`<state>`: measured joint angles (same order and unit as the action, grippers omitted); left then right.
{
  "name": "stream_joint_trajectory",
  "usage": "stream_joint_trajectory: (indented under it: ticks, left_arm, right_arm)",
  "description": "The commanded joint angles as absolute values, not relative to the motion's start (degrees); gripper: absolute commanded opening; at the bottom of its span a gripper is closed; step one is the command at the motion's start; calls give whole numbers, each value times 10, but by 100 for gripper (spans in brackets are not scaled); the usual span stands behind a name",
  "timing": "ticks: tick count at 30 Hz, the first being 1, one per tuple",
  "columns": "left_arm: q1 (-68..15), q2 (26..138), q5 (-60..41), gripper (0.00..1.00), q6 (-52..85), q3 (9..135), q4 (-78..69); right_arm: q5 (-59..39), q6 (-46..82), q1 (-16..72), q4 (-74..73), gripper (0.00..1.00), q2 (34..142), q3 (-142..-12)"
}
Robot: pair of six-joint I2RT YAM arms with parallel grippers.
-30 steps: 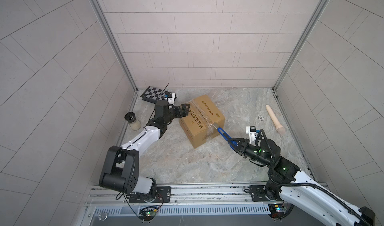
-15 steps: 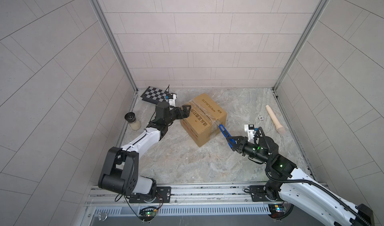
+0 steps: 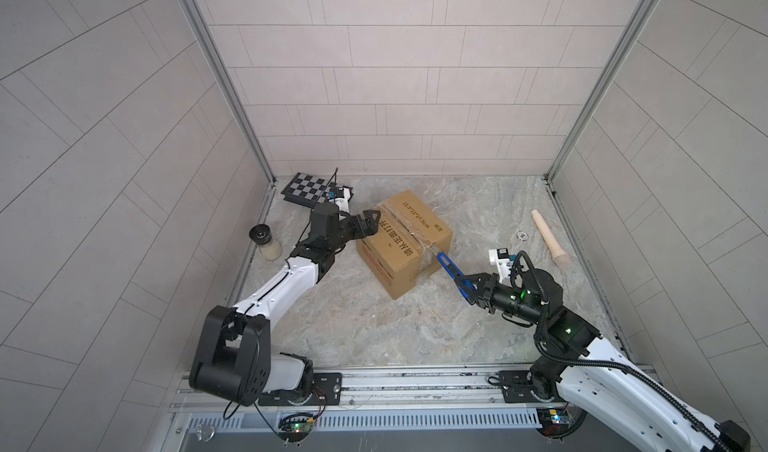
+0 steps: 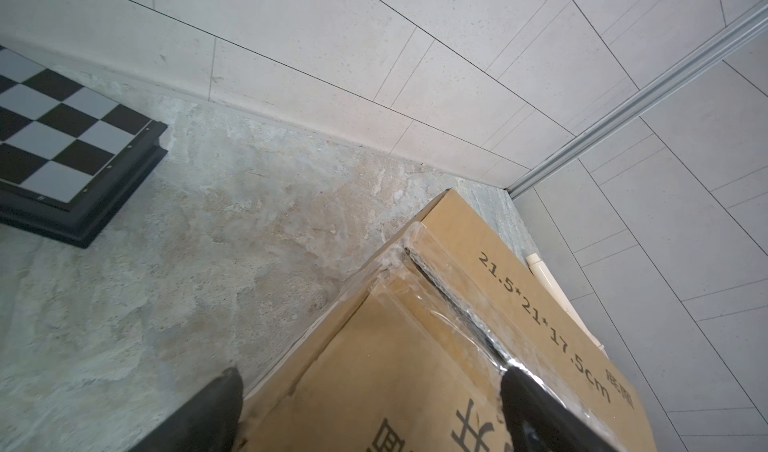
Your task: Unpack the express box
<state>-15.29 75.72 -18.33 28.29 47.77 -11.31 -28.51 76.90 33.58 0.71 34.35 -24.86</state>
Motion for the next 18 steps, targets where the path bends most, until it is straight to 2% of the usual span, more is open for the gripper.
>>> stream_joint_trajectory:
  ticks: [1, 10, 18]
  left_arm:
    - [-165, 705, -174, 100, 292, 511, -72]
    - [-133, 651, -138, 100, 299, 493, -23]
    - [-128, 561, -233, 100, 330, 409, -35]
  right_arm:
    - [-332, 754, 341, -36, 0, 341, -268]
    - [-327, 753, 342, -37, 0, 342, -256]
    - [-325, 758, 342, -60, 0, 352, -253]
